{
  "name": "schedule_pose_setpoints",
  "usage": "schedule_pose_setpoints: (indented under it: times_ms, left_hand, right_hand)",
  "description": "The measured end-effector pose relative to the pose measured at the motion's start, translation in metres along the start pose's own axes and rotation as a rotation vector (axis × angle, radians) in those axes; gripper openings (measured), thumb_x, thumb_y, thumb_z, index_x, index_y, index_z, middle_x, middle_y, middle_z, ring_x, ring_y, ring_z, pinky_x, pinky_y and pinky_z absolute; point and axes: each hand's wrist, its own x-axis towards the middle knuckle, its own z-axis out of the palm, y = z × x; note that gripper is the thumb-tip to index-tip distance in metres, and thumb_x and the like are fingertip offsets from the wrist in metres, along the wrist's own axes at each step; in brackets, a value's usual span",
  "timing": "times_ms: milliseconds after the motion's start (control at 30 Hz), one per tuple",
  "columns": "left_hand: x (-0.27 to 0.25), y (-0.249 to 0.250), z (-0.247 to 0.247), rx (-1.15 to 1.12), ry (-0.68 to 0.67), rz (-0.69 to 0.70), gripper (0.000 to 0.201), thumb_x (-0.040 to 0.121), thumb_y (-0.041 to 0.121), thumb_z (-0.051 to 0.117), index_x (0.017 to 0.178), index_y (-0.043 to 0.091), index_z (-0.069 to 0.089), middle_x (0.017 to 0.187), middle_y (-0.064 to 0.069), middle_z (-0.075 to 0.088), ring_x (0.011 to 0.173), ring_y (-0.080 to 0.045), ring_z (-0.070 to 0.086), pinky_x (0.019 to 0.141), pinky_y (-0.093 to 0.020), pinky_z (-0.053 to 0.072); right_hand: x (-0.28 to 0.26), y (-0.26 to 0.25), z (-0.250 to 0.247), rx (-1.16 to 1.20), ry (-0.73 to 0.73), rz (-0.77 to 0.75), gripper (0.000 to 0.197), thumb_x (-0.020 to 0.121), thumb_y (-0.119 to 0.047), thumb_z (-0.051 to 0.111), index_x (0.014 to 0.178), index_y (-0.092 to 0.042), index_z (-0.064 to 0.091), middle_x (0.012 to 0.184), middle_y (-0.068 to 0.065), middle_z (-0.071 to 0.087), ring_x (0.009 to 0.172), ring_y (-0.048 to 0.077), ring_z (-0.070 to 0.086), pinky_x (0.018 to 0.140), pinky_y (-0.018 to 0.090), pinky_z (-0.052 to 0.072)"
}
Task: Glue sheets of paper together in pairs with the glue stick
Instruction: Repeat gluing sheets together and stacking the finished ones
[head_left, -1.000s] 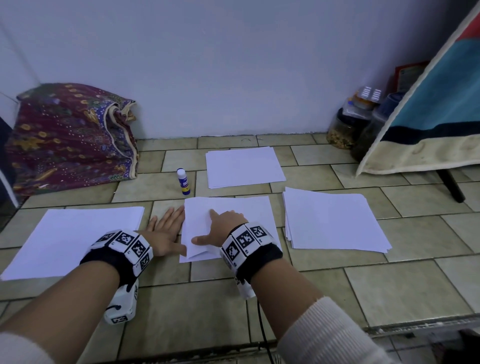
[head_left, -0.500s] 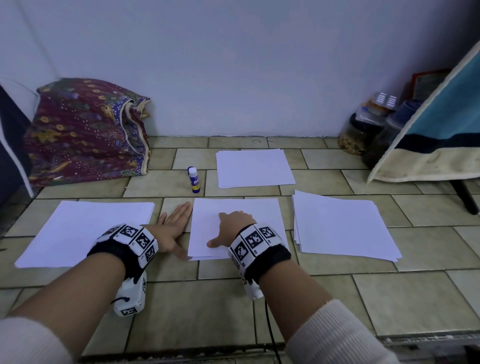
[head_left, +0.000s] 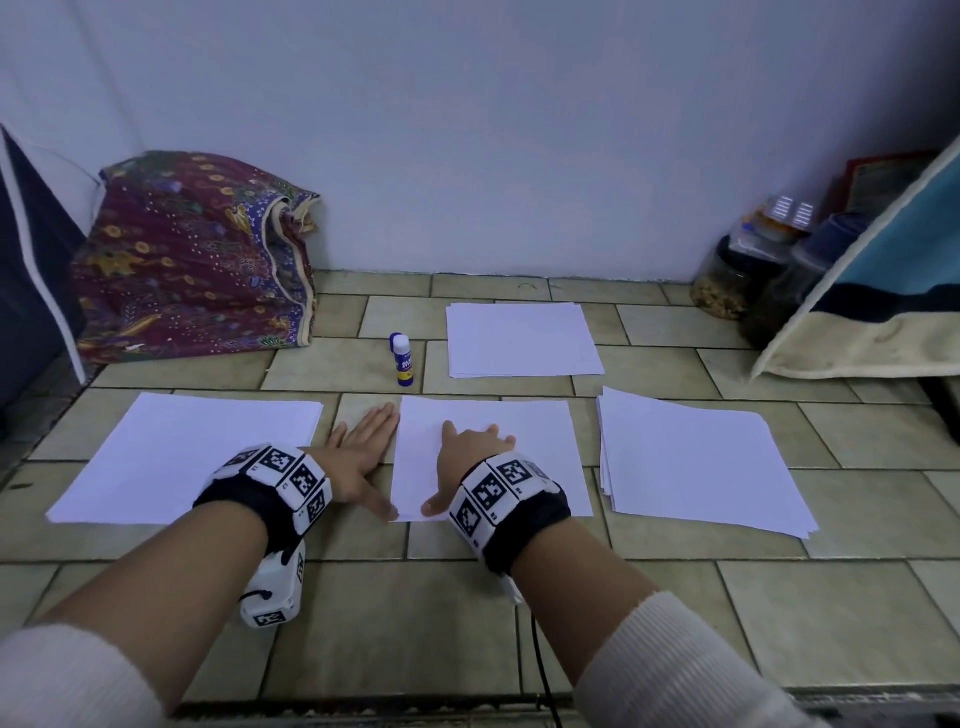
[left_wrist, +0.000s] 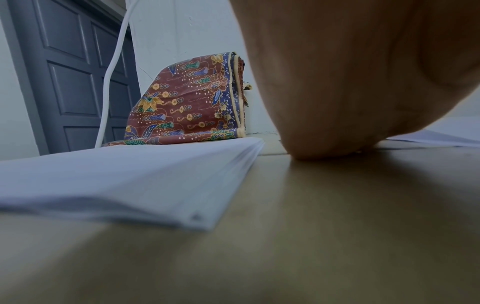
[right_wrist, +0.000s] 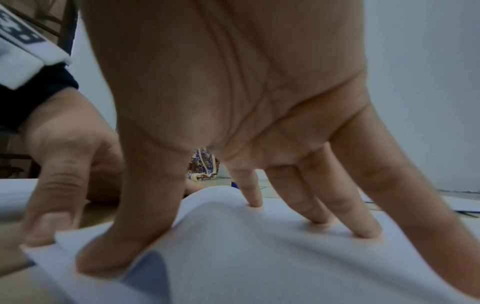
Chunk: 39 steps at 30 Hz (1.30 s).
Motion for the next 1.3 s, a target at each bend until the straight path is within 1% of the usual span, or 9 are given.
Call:
schedule_pose_setpoints:
  times_ms: [67, 133, 267, 467, 700, 800, 933, 1100, 1300]
  left_hand:
    - [0.000, 0.001, 0.001, -0.005, 0.002, -0.008, 0.139, 0.051, 0.064, 0.061, 0.147, 0.016, -0.028, 0.154, 0.003, -0.033, 0.137, -0.003, -0.029, 0.114, -0.035, -0.016]
    - [0.000, 0.002, 0.001, -0.012, 0.001, -0.019, 0.136, 0.053, 0.060, 0.061, 0.147, 0.016, -0.028, 0.154, 0.003, -0.033, 0.140, -0.007, -0.028, 0.114, -0.036, -0.016]
    - [0.000, 0.004, 0.001, 0.000, 0.004, -0.038, 0.136, 0.053, 0.059, 0.059, 0.147, 0.015, -0.027, 0.154, 0.003, -0.032, 0.141, -0.009, -0.027, 0.114, -0.036, -0.016]
    - [0.002, 0.003, 0.002, 0.010, 0.000, -0.036, 0.135, 0.053, 0.060, 0.059, 0.147, 0.015, -0.027, 0.154, 0.003, -0.033, 0.141, -0.009, -0.029, 0.114, -0.037, -0.016]
    - [0.004, 0.001, 0.002, 0.032, 0.001, -0.043, 0.134, 0.054, 0.061, 0.058, 0.147, 0.014, -0.027, 0.153, 0.002, -0.034, 0.141, -0.010, -0.029, 0.115, -0.037, -0.015]
    - [0.004, 0.002, 0.003, 0.038, 0.001, -0.046, 0.134, 0.053, 0.060, 0.057, 0.147, 0.014, -0.027, 0.154, 0.002, -0.033, 0.141, -0.010, -0.028, 0.115, -0.037, -0.015]
    - [0.004, 0.003, 0.003, 0.049, 0.000, -0.050, 0.134, 0.053, 0.060, 0.056, 0.147, 0.014, -0.027, 0.154, 0.002, -0.033, 0.142, -0.011, -0.028, 0.115, -0.038, -0.015]
    - [0.004, 0.003, 0.003, 0.057, -0.008, -0.054, 0.134, 0.053, 0.062, 0.056, 0.147, 0.013, -0.027, 0.153, 0.001, -0.034, 0.141, -0.011, -0.029, 0.115, -0.037, -0.015]
    - [0.004, 0.004, 0.002, 0.067, -0.024, -0.058, 0.134, 0.054, 0.061, 0.056, 0.146, 0.013, -0.028, 0.153, 0.000, -0.036, 0.141, -0.012, -0.031, 0.115, -0.038, -0.015]
  right_hand:
    - [-0.001, 0.001, -0.001, -0.037, 0.007, -0.010, 0.109, 0.073, -0.053, 0.074, 0.150, -0.014, 0.006, 0.145, 0.020, 0.037, 0.142, 0.040, 0.015, 0.113, 0.056, 0.015]
    - [-0.003, 0.003, -0.001, -0.068, 0.007, -0.027, 0.109, 0.073, -0.055, 0.073, 0.150, -0.014, 0.007, 0.144, 0.018, 0.039, 0.141, 0.039, 0.018, 0.113, 0.054, 0.019]
    - [-0.006, 0.006, -0.005, -0.100, 0.007, -0.049, 0.103, 0.074, -0.054, 0.072, 0.149, -0.015, 0.013, 0.141, 0.017, 0.042, 0.138, 0.038, 0.025, 0.111, 0.052, 0.026]
    - [-0.009, 0.012, -0.008, -0.129, 0.016, -0.111, 0.100, 0.077, -0.054, 0.069, 0.150, -0.015, 0.014, 0.136, 0.013, 0.046, 0.134, 0.035, 0.033, 0.106, 0.049, 0.036]
    - [-0.012, 0.015, -0.008, -0.176, 0.060, -0.147, 0.091, 0.075, -0.055, 0.071, 0.144, -0.015, 0.027, 0.123, 0.010, 0.055, 0.120, 0.031, 0.047, 0.095, 0.042, 0.045]
    - [-0.012, 0.017, -0.008, -0.181, 0.077, -0.158, 0.089, 0.074, -0.055, 0.071, 0.142, -0.015, 0.030, 0.119, 0.010, 0.057, 0.117, 0.030, 0.050, 0.092, 0.041, 0.046]
    - [-0.013, 0.017, -0.007, -0.186, 0.086, -0.158, 0.090, 0.073, -0.056, 0.071, 0.142, -0.016, 0.030, 0.120, 0.010, 0.057, 0.116, 0.030, 0.051, 0.094, 0.041, 0.047]
    - [-0.015, 0.014, -0.005, -0.150, 0.053, -0.119, 0.096, 0.075, -0.056, 0.070, 0.147, -0.016, 0.020, 0.133, 0.014, 0.048, 0.132, 0.034, 0.033, 0.105, 0.048, 0.036]
    - [-0.013, 0.012, -0.004, -0.146, 0.075, -0.113, 0.095, 0.074, -0.057, 0.070, 0.145, -0.016, 0.023, 0.131, 0.013, 0.049, 0.130, 0.033, 0.035, 0.104, 0.047, 0.036]
